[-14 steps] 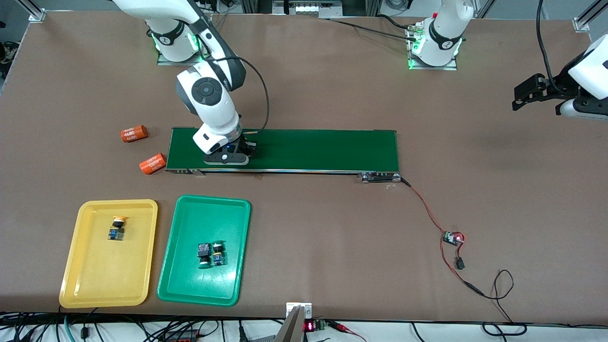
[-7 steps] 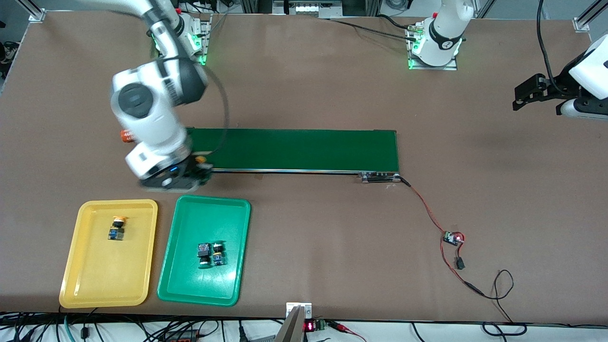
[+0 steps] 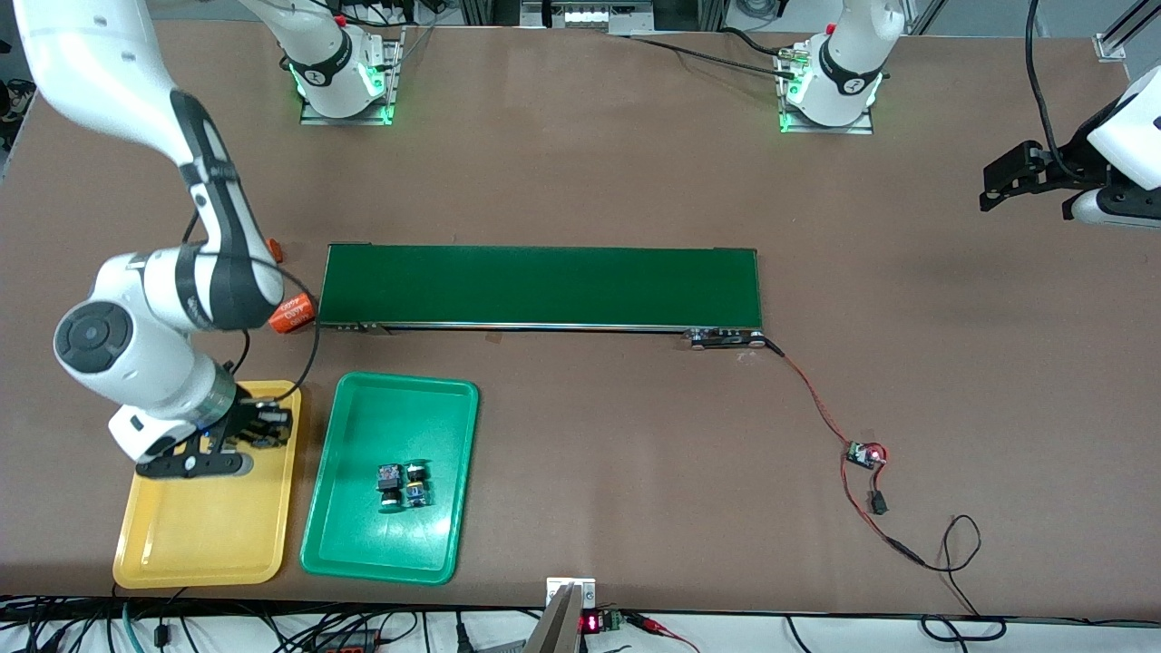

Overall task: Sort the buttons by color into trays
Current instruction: 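Carry the yellow button to the yellow tray with the right gripper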

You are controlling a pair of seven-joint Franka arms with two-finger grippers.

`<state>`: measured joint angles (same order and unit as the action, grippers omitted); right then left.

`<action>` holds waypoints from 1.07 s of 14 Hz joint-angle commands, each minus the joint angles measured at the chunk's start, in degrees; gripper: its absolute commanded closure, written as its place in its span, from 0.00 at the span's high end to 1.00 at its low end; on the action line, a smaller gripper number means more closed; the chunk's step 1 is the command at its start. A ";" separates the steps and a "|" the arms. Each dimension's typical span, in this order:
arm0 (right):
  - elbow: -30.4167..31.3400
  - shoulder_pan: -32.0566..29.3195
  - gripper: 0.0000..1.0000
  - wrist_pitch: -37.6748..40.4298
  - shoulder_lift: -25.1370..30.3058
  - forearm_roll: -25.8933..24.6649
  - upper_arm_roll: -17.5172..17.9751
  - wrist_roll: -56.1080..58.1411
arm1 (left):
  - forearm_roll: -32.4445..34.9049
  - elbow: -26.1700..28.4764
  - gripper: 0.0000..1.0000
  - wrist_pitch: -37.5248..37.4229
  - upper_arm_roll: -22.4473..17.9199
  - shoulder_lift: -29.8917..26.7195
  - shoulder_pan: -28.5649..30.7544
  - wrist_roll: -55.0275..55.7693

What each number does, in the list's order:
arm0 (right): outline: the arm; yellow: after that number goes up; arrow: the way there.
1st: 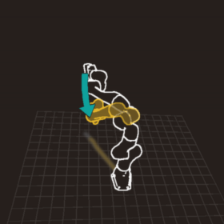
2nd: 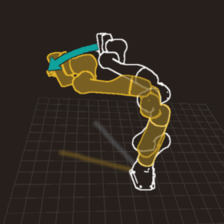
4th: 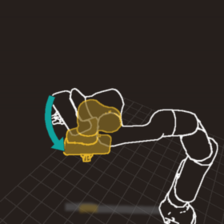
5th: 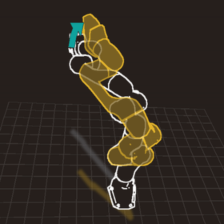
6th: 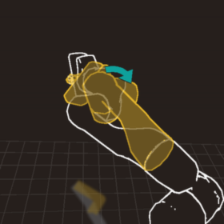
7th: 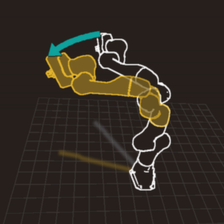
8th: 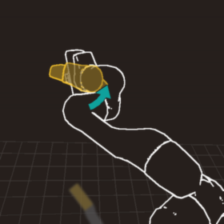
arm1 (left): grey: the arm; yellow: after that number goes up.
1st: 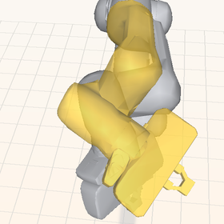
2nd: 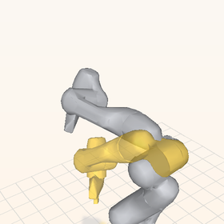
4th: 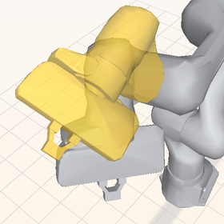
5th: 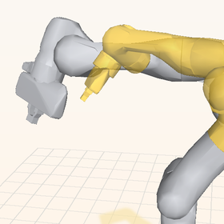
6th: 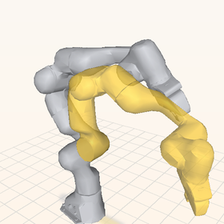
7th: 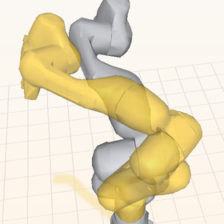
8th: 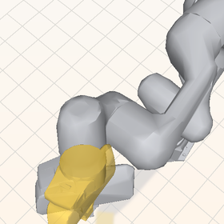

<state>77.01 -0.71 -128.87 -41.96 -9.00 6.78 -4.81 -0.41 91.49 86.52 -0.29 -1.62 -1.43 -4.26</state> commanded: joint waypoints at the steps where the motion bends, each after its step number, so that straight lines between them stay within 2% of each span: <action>1: -3.71 -3.50 0.00 -3.13 -5.32 -2.06 1.57 3.13 | -0.21 -1.58 1.00 -1.35 0.11 0.65 0.37 -0.93; 3: -3.62 -4.99 0.00 -4.98 -6.91 -4.70 1.57 3.66 | -0.21 -1.66 1.00 -1.27 0.20 0.65 0.20 -0.84; 8: -3.44 -6.32 0.00 -8.94 -9.19 -6.56 1.57 3.58 | -0.21 -1.58 1.00 -1.27 0.20 0.65 0.20 -0.84; 9: -3.53 -6.32 0.05 -9.03 -9.63 -6.56 1.57 3.40 | -0.21 -1.58 1.00 -1.27 0.20 0.65 0.20 -0.84; 11: -3.27 -5.79 0.30 -9.03 -9.81 -6.29 1.66 2.53 | -0.21 -1.49 1.00 -1.53 0.11 0.56 0.37 -0.84; 12: -3.18 -5.79 0.57 -9.03 -9.99 -6.20 1.66 2.44 | -0.21 -1.49 1.00 -1.62 0.03 0.65 0.46 -0.84; 13: -3.18 -5.79 0.69 -9.03 -10.25 -6.20 1.66 2.61 | -0.21 -1.58 1.00 -1.44 -0.15 0.65 0.46 -0.84; 15: -2.74 -5.62 0.77 -9.73 -10.25 -6.29 1.66 2.52 | -0.21 -1.66 1.00 -1.44 0.20 0.91 0.37 -0.76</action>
<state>75.28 -6.18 -137.92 -51.33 -14.36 7.78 -1.78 -0.41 91.49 86.28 -0.39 -1.61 -1.40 -4.25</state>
